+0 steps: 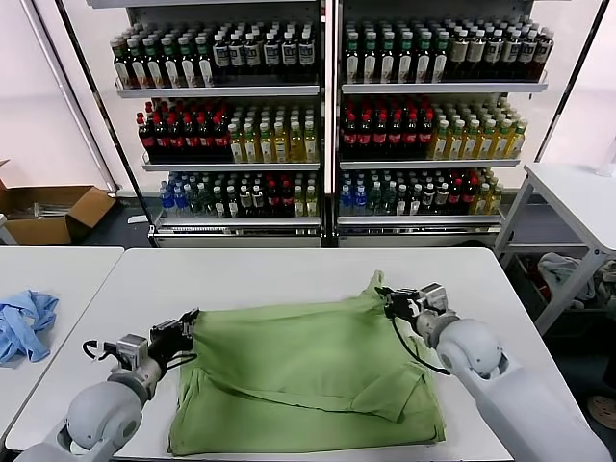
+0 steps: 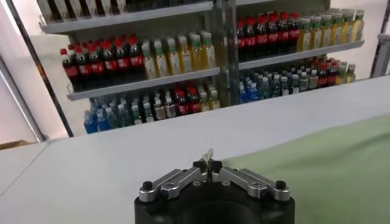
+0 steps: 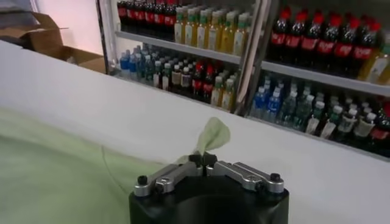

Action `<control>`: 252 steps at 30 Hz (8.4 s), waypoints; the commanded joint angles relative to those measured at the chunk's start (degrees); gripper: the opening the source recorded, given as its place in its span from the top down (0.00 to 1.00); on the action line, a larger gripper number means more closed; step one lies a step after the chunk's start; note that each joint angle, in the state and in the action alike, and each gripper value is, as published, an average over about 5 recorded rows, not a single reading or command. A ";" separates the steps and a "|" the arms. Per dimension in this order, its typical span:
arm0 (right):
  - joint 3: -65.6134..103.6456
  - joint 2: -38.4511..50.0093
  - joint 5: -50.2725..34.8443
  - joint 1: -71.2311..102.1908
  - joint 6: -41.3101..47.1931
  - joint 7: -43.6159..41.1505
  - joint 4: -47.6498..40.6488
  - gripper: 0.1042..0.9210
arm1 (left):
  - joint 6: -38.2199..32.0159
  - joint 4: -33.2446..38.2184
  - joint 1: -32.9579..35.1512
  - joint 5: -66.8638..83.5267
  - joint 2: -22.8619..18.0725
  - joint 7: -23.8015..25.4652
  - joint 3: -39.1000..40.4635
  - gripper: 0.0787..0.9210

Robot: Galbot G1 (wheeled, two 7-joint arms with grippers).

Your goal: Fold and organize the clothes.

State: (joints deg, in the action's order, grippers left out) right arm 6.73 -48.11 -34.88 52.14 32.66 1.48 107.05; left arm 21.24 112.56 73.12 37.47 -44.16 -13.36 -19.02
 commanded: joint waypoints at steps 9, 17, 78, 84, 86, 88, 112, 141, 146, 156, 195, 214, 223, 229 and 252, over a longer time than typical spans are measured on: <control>14.90 5.93 6.12 33.93 -2.70 4.76 24.33 0.99 | -4.02 13.54 18.78 -13.63 0.34 -10.43 -1.48 0.99; 20.94 4.96 8.15 44.00 -5.90 4.98 25.44 0.99 | -5.30 13.62 20.84 -17.21 -0.01 -10.66 -0.88 0.99; 42.49 -3.35 -10.88 62.75 -39.36 0.50 19.90 0.12 | -21.92 15.73 32.58 -5.23 -9.76 -12.75 -0.80 0.12; 42.26 -4.63 -8.26 63.63 -41.16 0.74 17.18 0.12 | -19.95 13.15 29.23 -1.76 -10.35 -12.86 -1.43 0.12; 42.86 -4.96 -7.03 63.98 -41.71 1.56 16.83 0.12 | -19.36 12.34 28.24 -1.66 -10.59 -12.95 -1.37 0.12; 43.74 -5.25 -6.48 64.30 -41.94 2.40 16.61 0.12 | -18.93 11.50 27.30 -1.54 -10.93 -13.02 -1.24 0.12; 42.88 -8.11 -2.65 64.22 -42.95 11.36 18.22 0.12 | -20.76 3.53 23.82 -1.61 -14.01 -13.00 1.12 0.12; 40.67 -8.00 -0.91 60.89 -40.76 13.57 23.40 0.12 | -21.43 9.32 21.02 -1.42 -12.08 -13.95 -1.16 0.94; 40.24 -7.96 -0.75 60.14 -40.28 13.75 23.88 0.12 | -19.78 9.98 21.09 2.56 -9.35 -14.92 -10.43 0.96; 38.84 -7.30 -0.48 58.10 -39.55 14.03 24.02 0.12 | -15.10 7.12 23.07 7.09 -8.28 -16.57 -32.44 0.96; 36.06 -8.05 1.32 56.02 -38.35 14.53 24.05 0.12 | -17.65 5.87 12.45 -18.42 -17.19 -14.20 13.99 0.96; 35.85 -8.25 1.67 56.05 -38.69 14.76 23.86 0.12 | -13.09 3.08 7.08 -22.47 -18.53 -13.67 20.66 0.91; 34.91 -8.46 1.94 55.42 -38.62 14.64 23.72 0.12 | -16.81 2.41 5.65 -32.06 -18.04 -13.66 28.39 0.62; 34.66 -8.40 2.11 55.08 -38.63 14.63 23.75 0.12 | -17.88 2.77 5.04 -31.98 -17.90 -13.40 33.39 0.38; 35.73 -7.90 2.59 55.67 -38.58 14.76 24.14 0.12 | -11.75 5.05 18.69 -3.10 -8.16 -13.66 -11.08 0.12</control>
State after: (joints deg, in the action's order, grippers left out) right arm 42.06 -56.09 -32.38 107.35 -5.88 16.27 131.03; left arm 7.91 123.46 85.11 19.85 -56.16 -27.75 -10.29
